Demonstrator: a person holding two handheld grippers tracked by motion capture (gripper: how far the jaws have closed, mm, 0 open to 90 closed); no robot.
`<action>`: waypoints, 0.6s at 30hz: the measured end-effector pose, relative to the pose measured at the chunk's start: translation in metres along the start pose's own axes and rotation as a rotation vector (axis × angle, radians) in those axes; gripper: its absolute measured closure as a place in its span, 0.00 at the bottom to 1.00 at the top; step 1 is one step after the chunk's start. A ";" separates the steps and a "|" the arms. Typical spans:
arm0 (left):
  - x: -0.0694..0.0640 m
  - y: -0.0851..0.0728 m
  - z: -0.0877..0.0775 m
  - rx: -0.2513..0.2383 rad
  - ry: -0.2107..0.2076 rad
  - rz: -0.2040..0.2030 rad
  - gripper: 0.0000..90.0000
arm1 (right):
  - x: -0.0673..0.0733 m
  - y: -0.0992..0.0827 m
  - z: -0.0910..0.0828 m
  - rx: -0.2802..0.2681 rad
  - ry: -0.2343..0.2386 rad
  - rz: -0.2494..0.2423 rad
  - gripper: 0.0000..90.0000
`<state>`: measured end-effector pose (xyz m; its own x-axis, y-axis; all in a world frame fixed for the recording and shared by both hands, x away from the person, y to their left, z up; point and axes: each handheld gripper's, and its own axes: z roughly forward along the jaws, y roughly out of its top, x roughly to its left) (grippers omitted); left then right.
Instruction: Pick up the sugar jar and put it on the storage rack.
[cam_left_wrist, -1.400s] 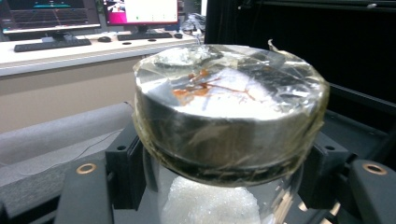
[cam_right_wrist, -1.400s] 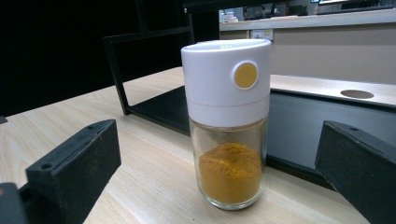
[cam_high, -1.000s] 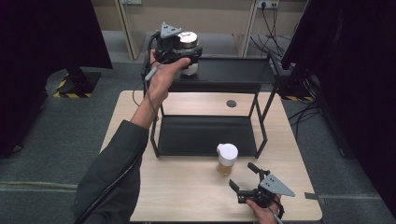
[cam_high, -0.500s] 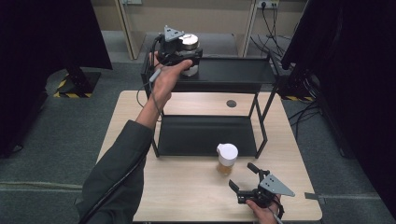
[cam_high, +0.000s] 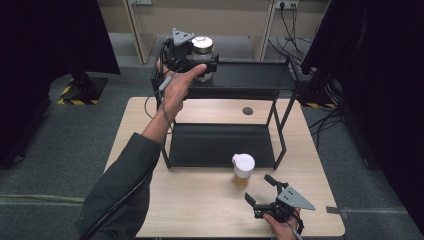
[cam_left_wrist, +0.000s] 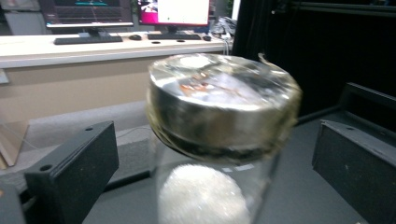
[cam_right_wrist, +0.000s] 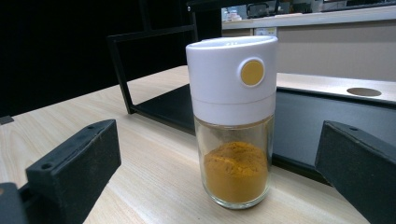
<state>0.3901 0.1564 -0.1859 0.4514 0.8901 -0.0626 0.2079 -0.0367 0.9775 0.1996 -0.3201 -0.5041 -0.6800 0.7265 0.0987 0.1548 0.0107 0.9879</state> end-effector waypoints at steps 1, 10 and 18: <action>-0.001 0.000 -0.001 0.000 0.002 0.004 0.00 | 0.000 0.000 0.000 0.000 0.000 0.000 0.00; -0.004 -0.010 -0.014 -0.018 -0.024 0.017 0.01 | 0.000 0.000 0.000 0.000 0.001 0.000 0.00; -0.006 -0.024 -0.026 -0.031 -0.053 0.022 0.01 | 0.000 0.000 0.000 0.001 0.002 0.000 0.00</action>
<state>0.3597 0.1634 -0.2036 0.5009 0.8640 -0.0508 0.1706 -0.0410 0.9845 0.1998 -0.3200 -0.5042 -0.6813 0.7252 0.0991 0.1557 0.0114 0.9877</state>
